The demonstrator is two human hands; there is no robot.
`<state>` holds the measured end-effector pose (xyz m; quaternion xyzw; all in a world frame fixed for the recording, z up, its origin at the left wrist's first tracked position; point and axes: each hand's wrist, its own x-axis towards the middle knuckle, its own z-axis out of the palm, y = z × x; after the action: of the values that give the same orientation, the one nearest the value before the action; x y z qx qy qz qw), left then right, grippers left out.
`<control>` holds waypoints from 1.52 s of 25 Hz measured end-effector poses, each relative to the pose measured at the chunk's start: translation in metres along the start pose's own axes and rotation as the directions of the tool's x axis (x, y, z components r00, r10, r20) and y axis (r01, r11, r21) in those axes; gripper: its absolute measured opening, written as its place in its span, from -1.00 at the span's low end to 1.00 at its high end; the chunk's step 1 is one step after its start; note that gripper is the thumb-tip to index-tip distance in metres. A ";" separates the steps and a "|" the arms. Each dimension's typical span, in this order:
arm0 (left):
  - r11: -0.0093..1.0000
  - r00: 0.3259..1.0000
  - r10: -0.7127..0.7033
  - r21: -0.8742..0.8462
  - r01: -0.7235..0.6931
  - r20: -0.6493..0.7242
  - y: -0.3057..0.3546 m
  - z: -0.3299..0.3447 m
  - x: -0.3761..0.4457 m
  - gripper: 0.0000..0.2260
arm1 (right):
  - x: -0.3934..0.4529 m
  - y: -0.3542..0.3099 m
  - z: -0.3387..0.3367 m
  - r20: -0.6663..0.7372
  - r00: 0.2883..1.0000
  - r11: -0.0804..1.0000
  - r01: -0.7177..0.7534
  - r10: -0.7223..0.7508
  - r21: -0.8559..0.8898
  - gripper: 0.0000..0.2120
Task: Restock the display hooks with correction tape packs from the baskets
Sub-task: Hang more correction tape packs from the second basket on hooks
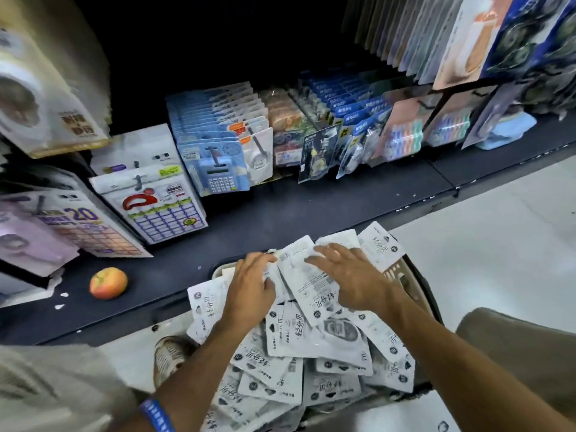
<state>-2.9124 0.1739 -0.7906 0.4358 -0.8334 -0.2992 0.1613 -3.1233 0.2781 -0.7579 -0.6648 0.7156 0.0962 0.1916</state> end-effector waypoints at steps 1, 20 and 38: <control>1.000 1.000 0.008 -0.006 -0.008 -0.006 -0.002 0.000 0.007 -0.63 | 0.009 0.002 0.006 0.066 0.995 0.993 0.085 -0.080 -0.080 -0.03; 0.858 0.897 -0.366 -0.283 0.428 0.248 -0.031 -0.118 -0.037 -0.54 | 0.027 -0.081 -0.112 -0.318 0.932 0.929 0.261 -0.172 0.263 -0.91; 0.711 0.996 -0.071 -0.703 0.019 -0.045 0.087 -0.290 0.014 -0.80 | 0.006 -0.172 -0.283 -0.407 0.911 -0.137 0.412 0.067 0.901 -0.72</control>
<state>-2.8217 0.0966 -0.5125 0.3722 -0.6405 -0.5817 0.3360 -2.9947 0.1447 -0.4827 -0.3936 0.4677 -0.6030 0.5126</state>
